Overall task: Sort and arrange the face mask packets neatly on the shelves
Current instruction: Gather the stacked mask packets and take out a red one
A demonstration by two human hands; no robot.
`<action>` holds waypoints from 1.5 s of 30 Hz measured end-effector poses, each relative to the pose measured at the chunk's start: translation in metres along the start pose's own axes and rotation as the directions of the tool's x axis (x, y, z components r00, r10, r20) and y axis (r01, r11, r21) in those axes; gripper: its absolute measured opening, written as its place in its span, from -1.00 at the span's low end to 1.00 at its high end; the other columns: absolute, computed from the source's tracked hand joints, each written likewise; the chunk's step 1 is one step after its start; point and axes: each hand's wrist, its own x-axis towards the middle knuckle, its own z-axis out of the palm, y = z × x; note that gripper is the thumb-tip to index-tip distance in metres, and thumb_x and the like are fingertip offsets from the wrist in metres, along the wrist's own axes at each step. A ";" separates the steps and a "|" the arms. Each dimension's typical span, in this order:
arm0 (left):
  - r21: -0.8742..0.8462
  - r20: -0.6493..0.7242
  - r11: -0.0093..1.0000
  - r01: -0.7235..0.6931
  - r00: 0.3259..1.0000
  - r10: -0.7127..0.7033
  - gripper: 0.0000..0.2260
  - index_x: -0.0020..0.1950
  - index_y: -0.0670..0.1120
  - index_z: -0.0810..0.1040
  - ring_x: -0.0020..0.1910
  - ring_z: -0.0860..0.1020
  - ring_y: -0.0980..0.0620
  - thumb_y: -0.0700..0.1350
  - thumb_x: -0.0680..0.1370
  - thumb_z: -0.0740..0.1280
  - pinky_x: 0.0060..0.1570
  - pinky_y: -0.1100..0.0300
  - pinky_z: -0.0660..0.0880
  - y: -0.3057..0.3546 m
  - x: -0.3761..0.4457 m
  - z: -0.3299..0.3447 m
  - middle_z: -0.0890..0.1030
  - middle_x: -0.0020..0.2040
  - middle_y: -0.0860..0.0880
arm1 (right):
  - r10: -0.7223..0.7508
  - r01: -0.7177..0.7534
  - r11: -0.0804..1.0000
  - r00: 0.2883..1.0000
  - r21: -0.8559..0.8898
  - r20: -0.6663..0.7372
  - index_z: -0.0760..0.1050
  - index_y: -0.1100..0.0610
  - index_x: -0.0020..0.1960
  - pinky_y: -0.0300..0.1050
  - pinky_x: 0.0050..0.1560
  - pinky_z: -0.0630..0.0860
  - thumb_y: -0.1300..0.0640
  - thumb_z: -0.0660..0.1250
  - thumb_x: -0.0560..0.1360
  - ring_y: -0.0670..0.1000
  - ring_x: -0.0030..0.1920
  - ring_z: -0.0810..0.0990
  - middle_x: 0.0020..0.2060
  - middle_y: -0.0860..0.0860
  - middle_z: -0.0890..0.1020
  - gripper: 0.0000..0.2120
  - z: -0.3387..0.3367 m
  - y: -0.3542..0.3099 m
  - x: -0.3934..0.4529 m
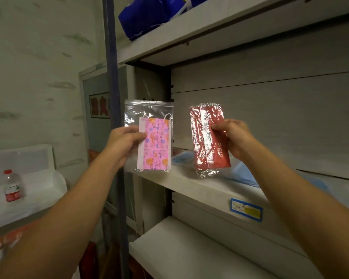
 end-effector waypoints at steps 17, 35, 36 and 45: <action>-0.201 0.418 0.962 0.186 0.904 -0.087 -0.85 0.06 -0.23 0.64 -0.02 0.72 -0.12 -0.39 0.54 0.38 -0.07 -0.01 0.68 -0.056 0.141 0.056 0.72 -0.01 -0.21 | -0.064 0.079 0.996 0.939 0.030 -0.337 0.44 0.36 0.27 0.03 -0.15 0.65 0.39 0.46 0.42 0.11 -0.21 0.69 -0.08 0.19 0.66 -0.55 0.002 0.008 0.055; 0.198 0.612 0.972 0.124 0.759 -0.221 -0.91 -0.18 -0.27 0.60 -0.42 0.61 0.06 -0.41 0.46 0.46 -0.45 0.29 0.53 -0.111 0.148 0.165 0.62 -0.30 -0.17 | -0.130 0.076 0.986 0.903 -0.146 -0.409 0.55 0.32 0.10 -0.06 -0.25 0.61 0.41 0.40 0.45 0.05 -0.32 0.66 -0.25 0.12 0.65 -0.77 -0.033 0.001 0.078; 0.255 0.597 0.966 0.039 0.780 -0.189 -0.85 -0.27 -0.25 0.57 -0.50 0.55 0.07 -0.38 0.43 0.49 -0.49 0.33 0.44 -0.113 0.148 0.169 0.56 -0.38 -0.14 | -0.130 0.074 0.986 0.902 -0.151 -0.411 0.55 0.32 0.09 -0.06 -0.25 0.60 0.41 0.39 0.45 0.06 -0.33 0.65 -0.28 0.12 0.64 -0.78 -0.034 0.002 0.080; 0.621 0.526 0.752 -0.221 0.829 -0.191 -0.65 -0.18 -0.13 0.46 -0.01 0.62 -0.15 -0.03 0.34 0.61 -0.16 0.12 0.52 -0.113 0.151 0.175 0.62 -0.07 -0.14 | -0.127 0.065 0.982 0.924 -0.177 -0.362 0.52 0.32 0.03 -0.05 -0.23 0.60 0.42 0.35 0.47 0.07 -0.35 0.64 -0.35 0.10 0.63 -0.85 -0.033 0.009 0.094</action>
